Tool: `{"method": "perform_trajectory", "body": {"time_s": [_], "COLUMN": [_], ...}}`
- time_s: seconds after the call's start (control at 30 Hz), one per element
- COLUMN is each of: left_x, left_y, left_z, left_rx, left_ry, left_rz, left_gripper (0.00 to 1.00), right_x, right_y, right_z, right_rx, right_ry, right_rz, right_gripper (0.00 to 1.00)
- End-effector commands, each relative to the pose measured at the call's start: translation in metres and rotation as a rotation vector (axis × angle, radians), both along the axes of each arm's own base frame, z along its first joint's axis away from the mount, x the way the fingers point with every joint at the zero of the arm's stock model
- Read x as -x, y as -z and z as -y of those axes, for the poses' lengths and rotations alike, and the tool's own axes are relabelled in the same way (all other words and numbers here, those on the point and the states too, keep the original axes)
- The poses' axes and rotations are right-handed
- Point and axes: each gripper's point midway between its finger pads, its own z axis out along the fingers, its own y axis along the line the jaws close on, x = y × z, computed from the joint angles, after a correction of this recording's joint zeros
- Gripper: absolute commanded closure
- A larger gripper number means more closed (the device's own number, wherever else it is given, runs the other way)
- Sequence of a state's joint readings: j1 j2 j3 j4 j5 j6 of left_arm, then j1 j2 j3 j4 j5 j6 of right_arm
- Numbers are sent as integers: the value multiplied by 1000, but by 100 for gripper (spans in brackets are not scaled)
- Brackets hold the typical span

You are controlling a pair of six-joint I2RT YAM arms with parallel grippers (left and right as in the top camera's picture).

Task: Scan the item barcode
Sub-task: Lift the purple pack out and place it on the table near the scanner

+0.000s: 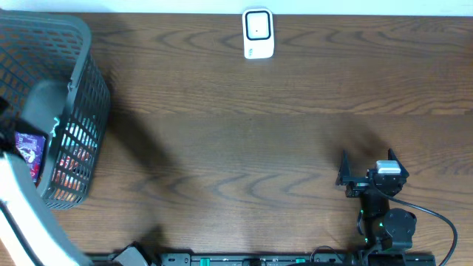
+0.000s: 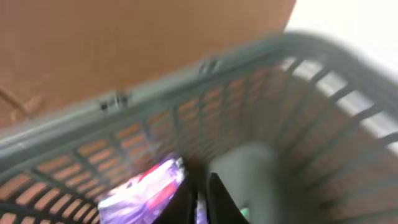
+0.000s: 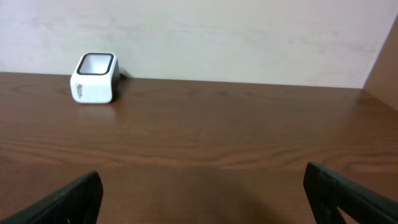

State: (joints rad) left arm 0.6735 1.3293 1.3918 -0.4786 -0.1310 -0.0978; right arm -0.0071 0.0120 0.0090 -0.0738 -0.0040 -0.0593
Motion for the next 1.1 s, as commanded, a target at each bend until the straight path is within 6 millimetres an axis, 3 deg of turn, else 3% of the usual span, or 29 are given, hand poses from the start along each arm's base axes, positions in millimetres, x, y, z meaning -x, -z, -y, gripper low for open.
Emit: {"method": "perform_trajectory", "body": {"time_s": [0.0,0.13,0.2,0.33,0.47,0.73,1.0,1.07], "left_x": [-5,0,1,13,28,31,26,29], "left_y": [-20,14,43,97,131,185,248,260], "left_z": [15,12,7,-9,-31,-58,-55,-53], "left_rx": [40,77,77,53,37,114,293,322], "left_ry": [37,25,46,53,-11,-37,76,83], "left_rz": [119,-15,-141,-422,-621,-697,-702,-719], "left_gripper": [69,27,16,4,2,1,2,11], "right_x": [0,0,0,0,0,0,0,0], "right_y": [1,1,1,1,1,1,1,1], "right_z": [-2,-2,-2,-2,-2,-2,-2,-2], "right_rx": [5,5,5,5,5,5,5,5], "right_ry": [-9,-9,-9,-9,-9,-9,-9,-9], "right_rz": [0,0,1,0,1,1,1,1], "right_gripper": [1,1,1,1,1,1,1,1]}}
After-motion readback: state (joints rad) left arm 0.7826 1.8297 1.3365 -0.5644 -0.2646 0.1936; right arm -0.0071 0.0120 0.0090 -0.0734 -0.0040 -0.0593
